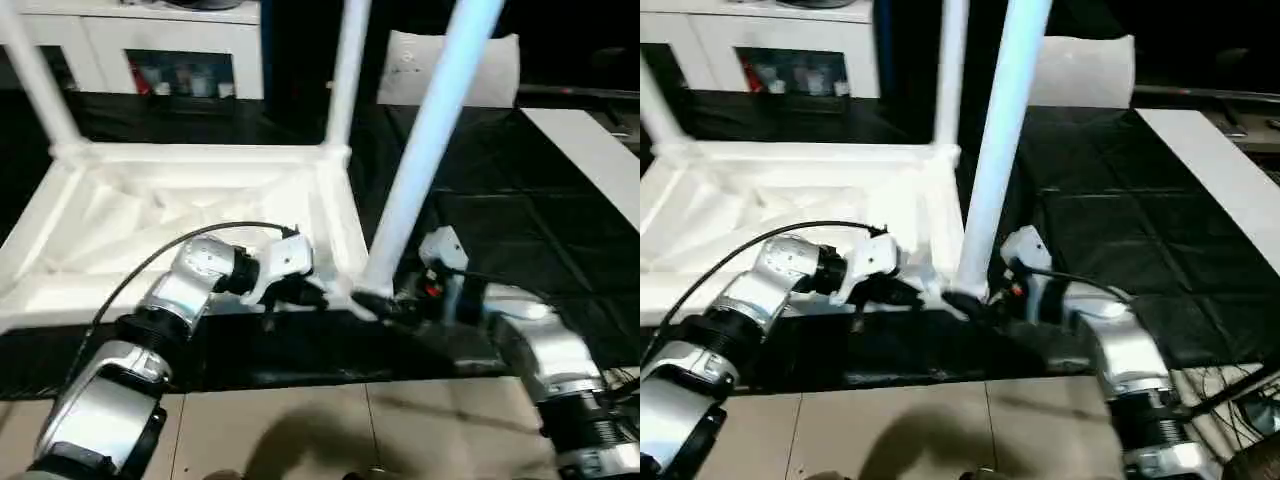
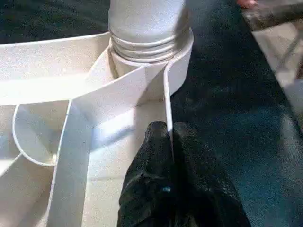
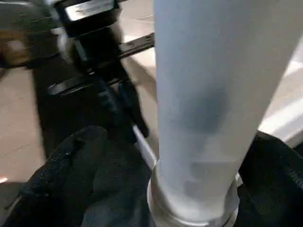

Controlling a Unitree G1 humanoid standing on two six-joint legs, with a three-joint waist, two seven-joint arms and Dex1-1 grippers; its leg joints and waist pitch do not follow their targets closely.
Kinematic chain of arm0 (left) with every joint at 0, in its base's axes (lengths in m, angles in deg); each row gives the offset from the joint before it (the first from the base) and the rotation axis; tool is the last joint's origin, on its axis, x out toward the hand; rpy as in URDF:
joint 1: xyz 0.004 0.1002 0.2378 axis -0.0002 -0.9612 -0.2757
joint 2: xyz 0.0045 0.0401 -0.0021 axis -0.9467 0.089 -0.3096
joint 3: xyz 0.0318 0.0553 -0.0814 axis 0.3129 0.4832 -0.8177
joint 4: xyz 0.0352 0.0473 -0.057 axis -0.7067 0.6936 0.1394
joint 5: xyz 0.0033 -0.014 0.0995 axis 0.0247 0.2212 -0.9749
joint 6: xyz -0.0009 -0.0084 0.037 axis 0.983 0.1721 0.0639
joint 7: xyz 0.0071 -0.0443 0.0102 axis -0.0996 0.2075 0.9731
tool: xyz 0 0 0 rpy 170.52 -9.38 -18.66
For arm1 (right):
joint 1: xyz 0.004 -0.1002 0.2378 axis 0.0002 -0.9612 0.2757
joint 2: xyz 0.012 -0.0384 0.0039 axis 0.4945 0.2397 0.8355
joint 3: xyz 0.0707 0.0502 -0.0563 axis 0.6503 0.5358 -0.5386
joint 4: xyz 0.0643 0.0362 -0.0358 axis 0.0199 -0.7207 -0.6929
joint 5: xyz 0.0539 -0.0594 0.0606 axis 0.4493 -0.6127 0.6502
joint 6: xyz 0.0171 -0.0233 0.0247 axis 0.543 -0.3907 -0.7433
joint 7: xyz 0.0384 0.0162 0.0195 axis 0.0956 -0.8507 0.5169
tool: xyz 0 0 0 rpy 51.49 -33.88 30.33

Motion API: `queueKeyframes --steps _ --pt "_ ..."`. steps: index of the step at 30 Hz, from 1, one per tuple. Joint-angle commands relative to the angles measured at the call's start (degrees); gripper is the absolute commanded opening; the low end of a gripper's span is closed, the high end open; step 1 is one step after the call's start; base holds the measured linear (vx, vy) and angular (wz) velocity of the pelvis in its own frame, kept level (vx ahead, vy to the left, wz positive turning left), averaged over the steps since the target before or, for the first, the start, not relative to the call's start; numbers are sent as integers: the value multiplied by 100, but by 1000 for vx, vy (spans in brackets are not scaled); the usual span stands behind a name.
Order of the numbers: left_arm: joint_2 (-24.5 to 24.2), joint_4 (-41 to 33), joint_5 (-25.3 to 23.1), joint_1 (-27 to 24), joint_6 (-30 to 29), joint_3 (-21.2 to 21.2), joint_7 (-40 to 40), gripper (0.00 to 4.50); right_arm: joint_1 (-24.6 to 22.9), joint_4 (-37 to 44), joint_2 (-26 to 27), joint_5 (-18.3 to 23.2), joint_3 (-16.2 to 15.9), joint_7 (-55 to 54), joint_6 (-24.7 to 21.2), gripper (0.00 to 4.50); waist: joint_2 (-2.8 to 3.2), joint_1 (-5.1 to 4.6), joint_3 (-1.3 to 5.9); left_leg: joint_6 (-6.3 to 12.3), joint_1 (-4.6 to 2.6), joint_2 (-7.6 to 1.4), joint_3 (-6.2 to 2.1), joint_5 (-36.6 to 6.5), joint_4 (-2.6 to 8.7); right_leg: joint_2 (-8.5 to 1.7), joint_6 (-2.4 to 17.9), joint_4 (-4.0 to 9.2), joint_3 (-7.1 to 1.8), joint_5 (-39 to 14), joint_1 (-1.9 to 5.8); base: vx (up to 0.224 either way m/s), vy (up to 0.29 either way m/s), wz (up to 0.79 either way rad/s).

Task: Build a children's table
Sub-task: Rotate leg to tighten

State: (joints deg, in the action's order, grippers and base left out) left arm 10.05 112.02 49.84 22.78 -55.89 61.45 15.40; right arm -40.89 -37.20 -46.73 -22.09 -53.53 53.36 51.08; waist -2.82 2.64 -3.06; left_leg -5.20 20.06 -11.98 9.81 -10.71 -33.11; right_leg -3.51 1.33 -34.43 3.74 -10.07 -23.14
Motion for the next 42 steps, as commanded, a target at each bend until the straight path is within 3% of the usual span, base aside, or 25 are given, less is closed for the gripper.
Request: queueKeyframes --steps 1,10,13,24,27,30,32,35,38,39,41,42 --pt "1 21 -39 152 197 263 423 0 68 -61 -96 131 -108 370 1 406 23 11 364 411 -14 -145 11 -961 333 -419 1313 382 -283 -964 336 0 0 0" --pt "-125 74 15 242 497 450 1245 0 246 -222 -329 206 -313 966 -42 324 30 160 361 365 -27 -172 33 -878 328 -422 1331 351 -267 -916 325 0 0 0" --pt "-147 132 -12 283 600 477 1362 0 336 -323 -320 182 -338 1072 -24 301 5 214 361 328 -35 -170 40 -912 326 -424 1296 353 -270 -1020 319 0 0 0" --pt "-162 221 7 326 662 489 1482 0 367 -323 -319 272 -460 1286 -85 216 4 233 371 318 -19 -160 37 -825 320 -428 1235 348 -264 -1019 333 0 0 0" --pt "-116 202 36 297 491 431 1326 0 278 -129 -241 413 -413 1206 -355 207 17 236 370 302 -24 -162 34 -818 323 -417 1238 348 -265 -995 333 0 0 0" --pt "-19 191 -84 308 285 408 838 0 183 37 -58 397 -382 766 -597 206 11 228 366 272 -20 -156 35 -857 325 -421 1222 358 -264 -1047 331 0 0 0" --pt "103 180 -128 325 -39 364 495 0 141 41 145 215 -398 265 -652 206 12 212 343 202 -29 -151 27 -1013 342 -425 1123 395 -265 -1415 310 0 0 0" --pt "319 151 -18 345 -422 224 166 0 141 -2 440 51 -364 -362 -771 206 6 168 291 11 -58 -116 -18 -1467 362 -450 736 532 -252 -2704 258 0 0 0" --pt "726 190 101 426 -881 6 -511 0 249 -162 1022 -77 -196 -1377 -972 204 17 106 288 -69 -49 -115 -44 -1519 374 -445 612 546 -249 -2940 230 0 0 0" --pt "862 245 101 470 -994 -49 -772 0 301 -224 1222 -124 -143 -1717 -1025 204 -15 54 293 -68 -38 -92 -54 -1587 369 -439 536 576 -222 -3080 237 0 0 0" --pt "1024 314 73 527 -1107 -112 -1149 0 369 -282 1463 -182 -88 -2159 -1085 204 -6 -20 293 -44 -29 -82 -64 -1621 363 -434 503 590 -218 -3148 227 0 0 0" --pt "1296 444 53 644 -1308 -267 -1813 0 531 -434 1910 -262 51 -2939 -1171 204 9 -68 294 -33 -20 -77 -64 -1624 359 -431 516 597 -219 -3122 219 0 0 0"
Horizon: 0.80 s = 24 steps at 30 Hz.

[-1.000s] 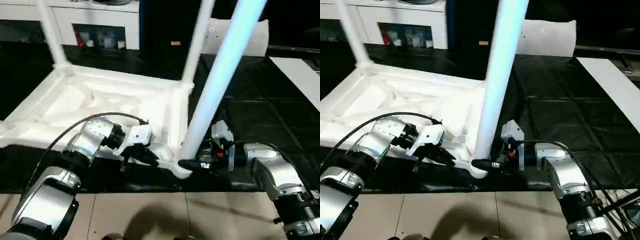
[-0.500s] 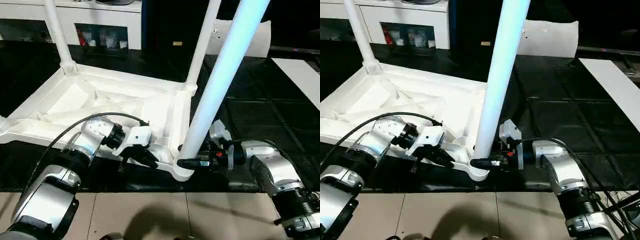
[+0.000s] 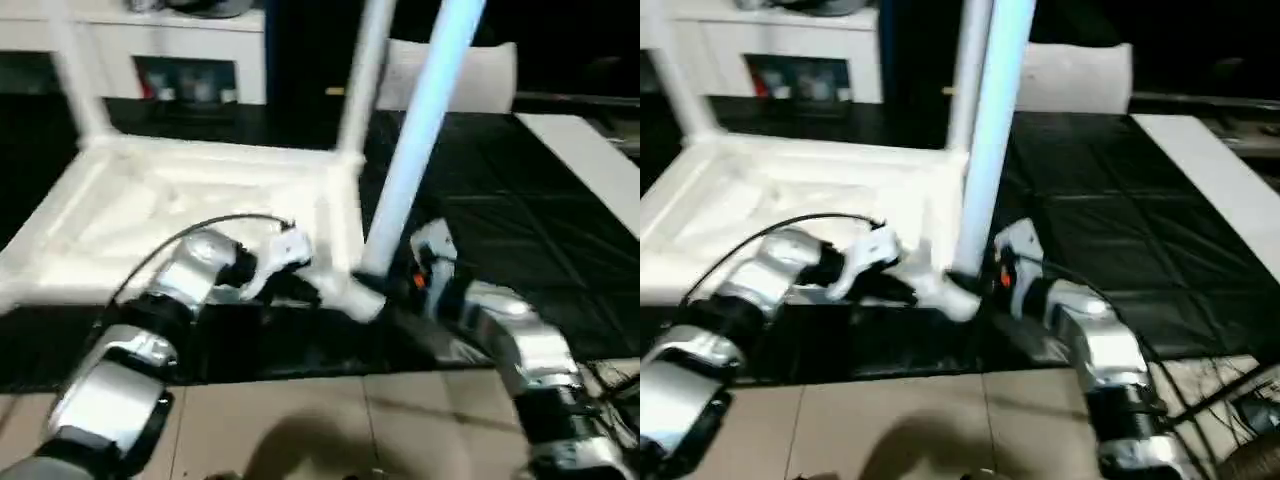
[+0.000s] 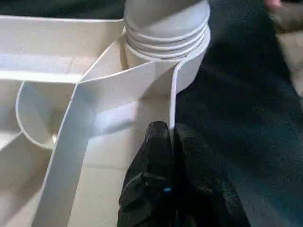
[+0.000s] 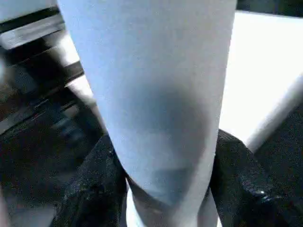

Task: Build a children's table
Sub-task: Rotate leg to tighten

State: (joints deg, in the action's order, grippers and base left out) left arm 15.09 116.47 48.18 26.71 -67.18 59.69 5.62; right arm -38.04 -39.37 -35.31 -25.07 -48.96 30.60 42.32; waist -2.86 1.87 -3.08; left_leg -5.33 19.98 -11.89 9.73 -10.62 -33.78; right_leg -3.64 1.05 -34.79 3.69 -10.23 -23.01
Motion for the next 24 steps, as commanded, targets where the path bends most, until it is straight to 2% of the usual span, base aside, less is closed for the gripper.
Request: queueKeyframes --steps 1,2,3,5,6,9,10,11,13,15,17,20,22,24 --pt "831 17 217 269 -211 -115 -929 0 272 -242 837 25 -382 -779 -308 204 18 -39 308 -60 -16 -82 -57 -1634 417 -412 563 622 -214 -3086 185 0 0 0" --pt "908 32 202 300 -266 -167 -1147 0 336 -306 978 -28 -337 -1058 -307 203 13 -35 327 -49 -13 -73 -68 -1599 413 -423 558 625 -205 -3060 213 0 0 0" --pt "985 43 186 334 -345 -216 -1385 0 428 -401 1124 -73 -281 -1340 -307 202 26 -52 329 -19 8 -74 -57 -1510 420 -409 576 613 -225 -2877 218 0 0 0" --pt "1093 10 162 360 -482 -280 -1679 0 578 -529 1376 -138 -161 -1735 -277 202 40 -75 338 -4 -2 -76 -49 -1475 413 -400 694 597 -233 -2606 214 0 0 0" --pt "1140 -7 177 366 -541 -306 -1743 0 666 -617 1479 -164 -121 -1887 -258 202 66 -78 350 29 4 -73 -40 -1389 411 -388 775 571 -247 -2321 231 0 0 0" --pt "1201 -86 166 349 -640 -332 -1822 0 820 -775 1643 -221 -113 -2006 -29 202 53 -120 373 95 39 -72 -25 -1140 405 -376 1007 499 -260 -1617 286 0 0 0" --pt "1197 -99 149 341 -643 -326 -1822 0 825 -778 1645 -232 -125 -1978 17 202 65 -107 375 149 22 -78 -11 -1076 394 -385 1065 492 -270 -1424 283 0 0 0" --pt "1200 -96 136 339 -651 -325 -1842 0 828 -779 1665 -251 -112 -1991 31 237 65 -107 378 175 28 -78 -9 -1028 393 -383 1093 482 -272 -1330 295 0 0 0" --pt "1085 -136 98 279 -579 -287 -1737 0 740 -673 1611 -201 -45 -1862 94 272 60 -96 386 243 37 -79 -3 -846 396 -379 1181 445 -276 -1006 330 0 0 0" --pt "1004 -160 72 241 -501 -256 -1653 0 676 -594 1512 -218 -70 -1739 162 274 65 -91 374 271 27 -89 0 -891 401 -386 1218 455 -275 -1025 327 0 0 0" --pt "841 -213 71 148 -346 -217 -1368 0 556 -484 1254 -266 -109 -1493 275 311 65 -90 365 274 30 -86 -1 -975 406 -383 1203 469 -273 -1157 338 0 0 0" --pt "655 -247 33 54 -185 -151 -1067 0 469 -419 978 -260 -155 -1167 418 329 70 -100 368 290 34 -102 -5 -964 410 -388 1221 452 -277 -1101 343 0 0 0" --pt "541 -254 -22 5 -22 -92 -911 0 418 -374 830 -249 -184 -970 479 357 70 -99 365 307 28 -102 -1 -972 408 -389 1223 465 -280 -1113 343 0 0 0" --pt "267 -263 4 -94 385 -14 -372 0 269 -186 430 -139 -248 -334 570 369 55 -99 366 319 32 -96 -3 -965 406 -386 1219 469 -278 -1135 349 0 0 0"
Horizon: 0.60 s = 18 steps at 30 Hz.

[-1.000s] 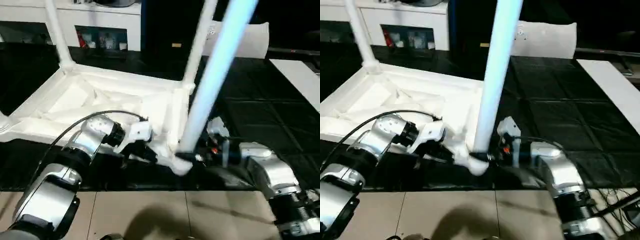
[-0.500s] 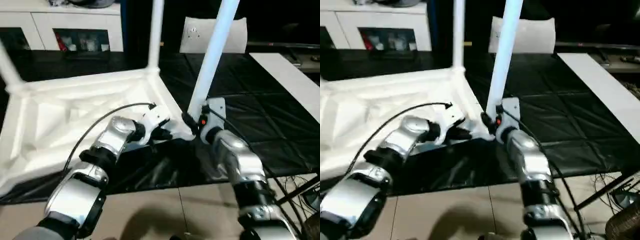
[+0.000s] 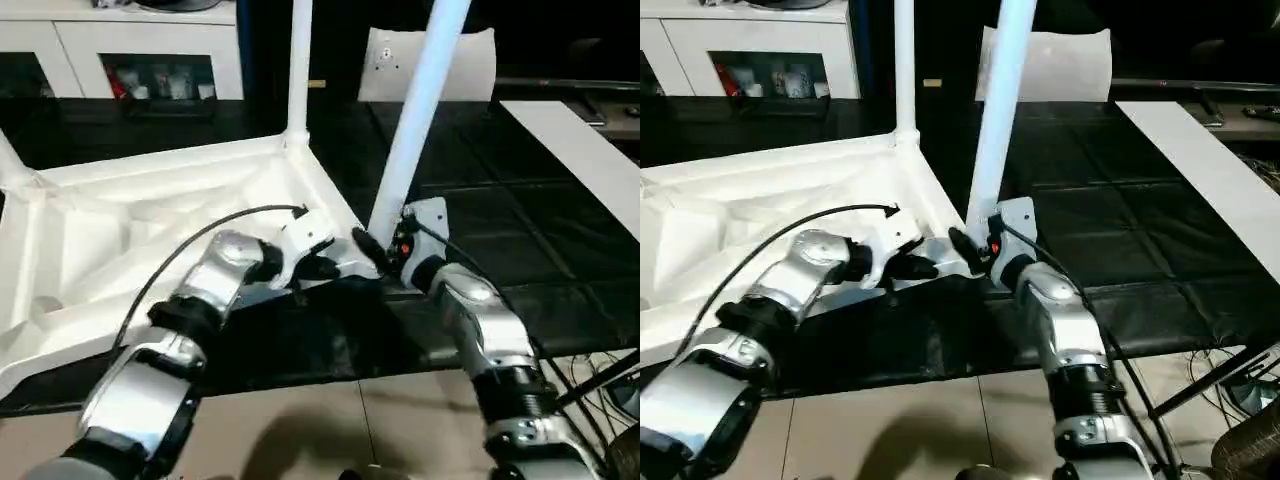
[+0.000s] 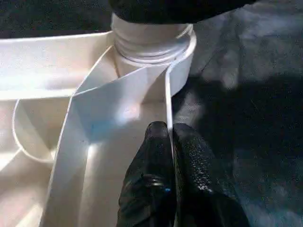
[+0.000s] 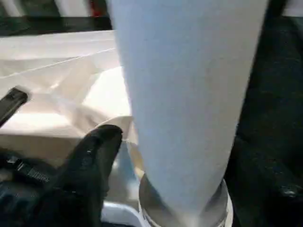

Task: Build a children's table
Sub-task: Rotate leg to tighten

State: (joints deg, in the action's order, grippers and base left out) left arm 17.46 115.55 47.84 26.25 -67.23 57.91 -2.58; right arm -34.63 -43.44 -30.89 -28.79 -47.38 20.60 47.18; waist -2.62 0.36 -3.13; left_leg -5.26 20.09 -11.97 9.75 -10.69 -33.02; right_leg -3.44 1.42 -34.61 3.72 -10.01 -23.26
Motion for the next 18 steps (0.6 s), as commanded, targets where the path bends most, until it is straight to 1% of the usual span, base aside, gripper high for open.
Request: queueKeyframes --steps 1,2,3,5,6,7,8,9,10,11,12,13,14,15,16,18 --pt "-103 -184 71 -90 467 189 704 0 -164 343 -237 283 -476 1043 92 377 25 74 373 397 30 -96 5 -924 321 -415 1170 443 -294 -1074 397 0 0 0" --pt "-114 -183 70 -92 477 194 722 0 -170 352 -254 286 -485 1075 94 390 32 72 376 409 25 -107 2 -913 326 -412 1190 434 -290 -1027 385 0 0 0" --pt "-275 -180 73 -118 666 268 1056 0 -266 491 -485 364 -585 1527 76 402 29 72 372 410 18 -111 1 -904 329 -405 1224 427 -280 -1008 373 0 0 0" --pt "-412 -205 157 -149 805 304 1450 0 -351 597 -691 454 -625 2011 111 402 40 103 366 418 -1 -123 6 -974 328 -418 1243 438 -289 -1057 364 0 0 0" --pt "-445 -219 200 -158 827 301 1568 0 -376 622 -762 481 -637 2165 144 402 28 131 371 418 -6 -133 7 -958 330 -428 1269 423 -292 -1031 366 0 0 0" --pt "-479 -242 246 -161 811 299 1704 0 -409 649 -867 516 -670 2376 177 402 32 154 370 400 -25 -149 13 -969 332 -425 1302 418 -289 -1015 347 0 0 0" --pt "-530 -262 289 -165 839 315 1902 0 -447 680 -996 563 -709 2631 218 402 27 164 369 396 -26 -146 18 -964 330 -425 1318 414 -292 -983 349 0 0 0" --pt "-545 -266 298 -166 853 323 1955 0 -456 686 -1025 574 -717 2688 229 402 40 200 372 399 -53 -152 27 -964 326 -423 1372 407 -297 -903 328 0 0 0" --pt "-575 -273 314 -168 891 340 2065 0 -472 697 -1081 595 -731 2801 253 402 39 210 371 401 -48 -156 29 -950 329 -426 1392 395 -297 -848 330 0 0 0" --pt "-593 -255 325 -165 949 346 2146 0 -481 706 -1131 629 -751 2875 272 402 40 240 372 387 -46 -160 26 -944 333 -434 1404 390 -292 -826 336 0 0 0" --pt "-687 -247 334 -156 1057 424 2493 0 -514 724 -1322 749 -785 3241 267 402 23 269 370 376 -47 -158 27 -958 333 -432 1380 393 -289 -860 339 0 0 0" --pt "-706 -250 337 -155 1073 442 2569 0 -518 725 -1360 773 -790 3320 258 402 27 301 368 383 -55 -161 32 -969 333 -426 1361 391 -288 -891 342 0 0 0" --pt "-749 -266 352 -153 1074 482 2745 0 -526 730 -1459 849 -809 3551 210 402 45 317 367 375 -45 -164 33 -965 332 -430 1360 382 -288 -883 345 0 0 0" --pt "-749 -266 352 -153 1074 482 2745 0 -526 730 -1459 849 -809 3551 210 402 33 336 373 368 -35 -165 37 -942 328 -430 1353 379 -283 -855 353 0 0 0" --pt "-765 -273 366 -151 1057 496 2824 0 -527 735 -1494 887 -816 3639 183 368 23 340 371 352 -24 -160 37 -938 327 -432 1336 375 -279 -884 354 0 0 0" --pt "-797 -283 389 -149 1069 529 2980 0 -520 726 -1551 936 -833 3790 149 365 9 347 362 324 -27 -158 37 -972 328 -438 1280 395 -274 -1069 344 0 0 0"
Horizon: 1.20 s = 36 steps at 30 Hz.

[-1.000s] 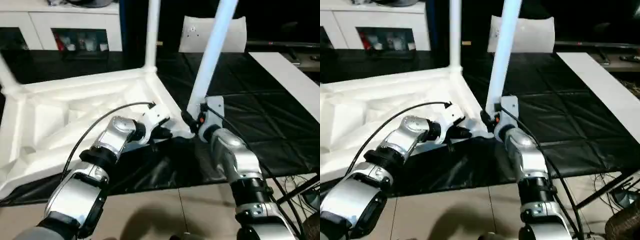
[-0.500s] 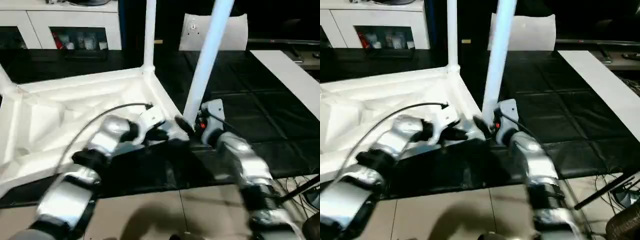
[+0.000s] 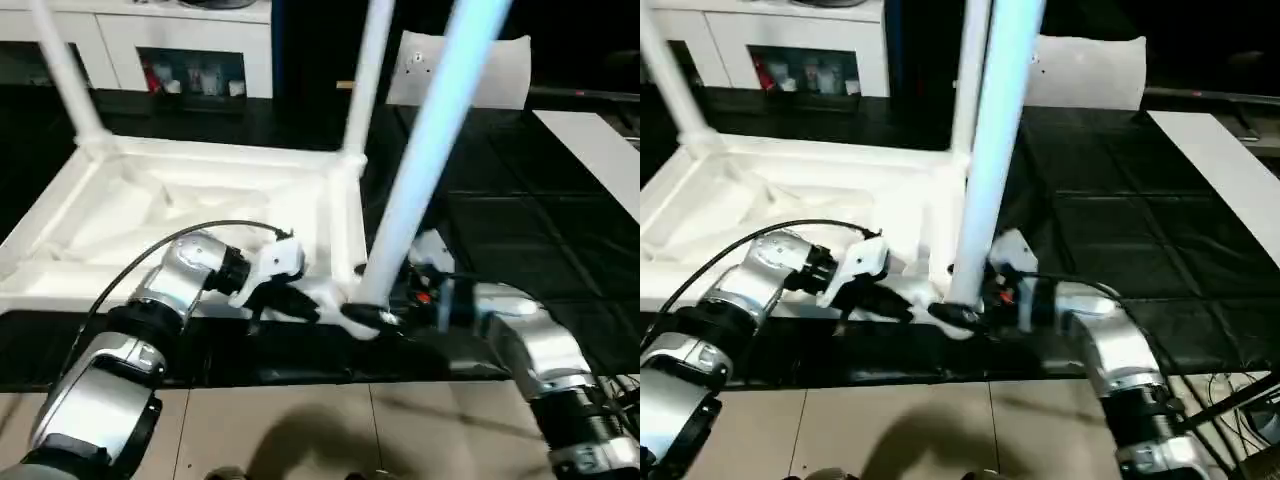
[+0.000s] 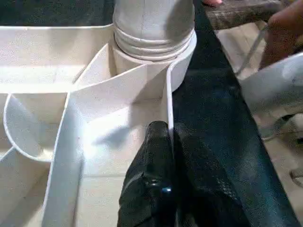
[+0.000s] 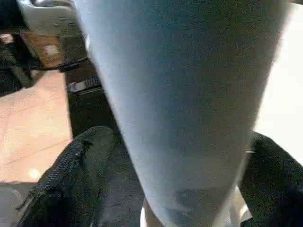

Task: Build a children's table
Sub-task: Rotate leg to tighten

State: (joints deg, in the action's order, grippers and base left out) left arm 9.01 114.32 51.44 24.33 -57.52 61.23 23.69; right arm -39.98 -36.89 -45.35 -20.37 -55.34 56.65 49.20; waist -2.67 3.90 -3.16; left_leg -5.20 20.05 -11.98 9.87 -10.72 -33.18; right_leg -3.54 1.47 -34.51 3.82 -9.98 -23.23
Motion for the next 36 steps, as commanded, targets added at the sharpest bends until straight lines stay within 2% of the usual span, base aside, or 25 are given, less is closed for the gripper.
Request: queueKeyframes --steps 1,3,5,6,7,9,10,11,12,15,16,18,19,24,27,30,31,32,33,34,36 --pt "43 -161 30 43 102 202 378 0 18 67 -115 99 -42 213 -54 354 18 6 367 311 -26 -155 25 -970 340 -431 1243 394 -285 -1166 341 0 0 0" --pt "-10 -173 34 41 144 253 602 0 44 24 -206 122 -98 459 -47 327 20 26 368 313 -26 -158 24 -936 341 -423 1222 392 -280 -1184 338 0 0 0" --pt "-78 -169 27 45 265 347 766 0 86 -30 -323 142 -213 709 -13 321 -6 48 359 333 -22 -165 29 -912 342 -417 1213 384 -278 -1141 327 0 0 0" --pt "-82 -169 31 45 270 357 769 0 89 -33 -330 142 -220 724 -11 310 2 64 362 334 -29 -164 27 -912 340 -416 1213 378 -276 -1143 326 0 0 0" --pt "-102 -176 49 48 289 400 776 0 100 -43 -357 131 -257 792 2 284 2 85 362 336 -28 -164 32 -900 337 -421 1210 377 -279 -1145 323 0 0 0" --pt "-114 -180 62 51 301 426 777 0 112 -56 -376 119 -287 846 17 284 3 104 362 322 -31 -170 32 -893 340 -429 1203 377 -279 -1158 320 0 0 0" --pt "-124 -180 62 56 319 444 777 0 134 -89 -388 93 -326 904 45 267 -20 102 360 319 -27 -168 33 -897 340 -425 1192 376 -276 -1176 321 0 0 0" --pt "-129 -177 60 61 328 451 777 0 150 -116 -395 72 -352 941 70 267 -10 103 355 305 -24 -163 29 -915 343 -429 1161 384 -274 -1260 320 0 0 0" --pt "-130 -177 60 61 329 451 777 0 152 -119 -395 70 -354 944 72 242 -9 99 354 289 -25 -161 28 -933 343 -428 1137 395 -273 -1334 317 0 0 0" --pt "-146 -166 72 76 350 463 777 0 207 -179 -393 50 -407 1019 101 232 -22 95 360 272 -23 -155 28 -893 338 -428 1108 390 -274 -1351 317 0 0 0" --pt "-149 -153 83 83 363 471 777 0 218 -190 -399 55 -420 1046 105 214 -20 98 358 274 -27 -157 28 -889 339 -424 1108 390 -274 -1345 312 0 0 0" --pt "-163 -139 105 92 381 488 777 0 236 -201 -398 55 -442 1087 108 210 -42 101 366 298 -13 -156 30 -815 333 -422 1122 368 -275 -1206 326 0 0 0" --pt "-165 -136 105 93 384 485 777 0 238 -200 -395 55 -447 1092 105 209 -18 103 359 304 -18 -156 28 -821 336 -422 1127 373 -273 -1211 317 0 0 0" --pt "-118 -110 73 74 332 362 733 0 207 -148 -356 114 -470 1077 37 204 -35 98 358 297 -17 -153 30 -849 335 -422 1091 384 -272 -1323 321 0 0 0" --pt "-63 -122 95 57 250 285 537 0 124 -16 -268 230 -393 904 -157 204 -25 104 355 295 -19 -158 25 -840 339 -421 1093 385 -269 -1313 321 0 0 0" --pt "86 -140 121 60 59 187 20 0 -2 168 -45 284 -252 346 -419 204 -28 97 348 258 -22 -158 24 -903 348 -419 1057 394 -274 -1413 311 0 0 0" --pt "231 -116 110 82 -109 121 -383 0 -26 147 154 127 -193 -207 -443 204 -18 74 338 156 -29 -152 10 -1012 359 -439 986 422 -277 -1676 291 0 0 0" --pt "307 -101 104 98 -207 87 -580 0 -26 118 257 25 -170 -497 -438 204 -18 74 338 156 -29 -152 10 -1012 359 -439 986 422 -277 -1676 291 0 0 0" --pt "402 -71 110 118 -294 34 -799 0 -13 76 355 -72 -151 -764 -450 204 -10 34 311 43 -31 -129 -9 -1180 363 -437 868 465 -271 -2092 274 0 0 0" --pt "460 -53 112 130 -344 -2 -925 0 -2 54 409 -125 -141 -910 -466 203 -25 12 306 24 -41 -115 -10 -1271 364 -428 769 501 -266 -2347 267 0 0 0" --pt "735 43 166 204 -526 -128 -1350 0 124 -129 762 -261 -17 -1625 -594 203 -21 -18 310 28 -30 -106 -15 -1273 361 -429 719 509 -272 -2421 272 0 0 0"
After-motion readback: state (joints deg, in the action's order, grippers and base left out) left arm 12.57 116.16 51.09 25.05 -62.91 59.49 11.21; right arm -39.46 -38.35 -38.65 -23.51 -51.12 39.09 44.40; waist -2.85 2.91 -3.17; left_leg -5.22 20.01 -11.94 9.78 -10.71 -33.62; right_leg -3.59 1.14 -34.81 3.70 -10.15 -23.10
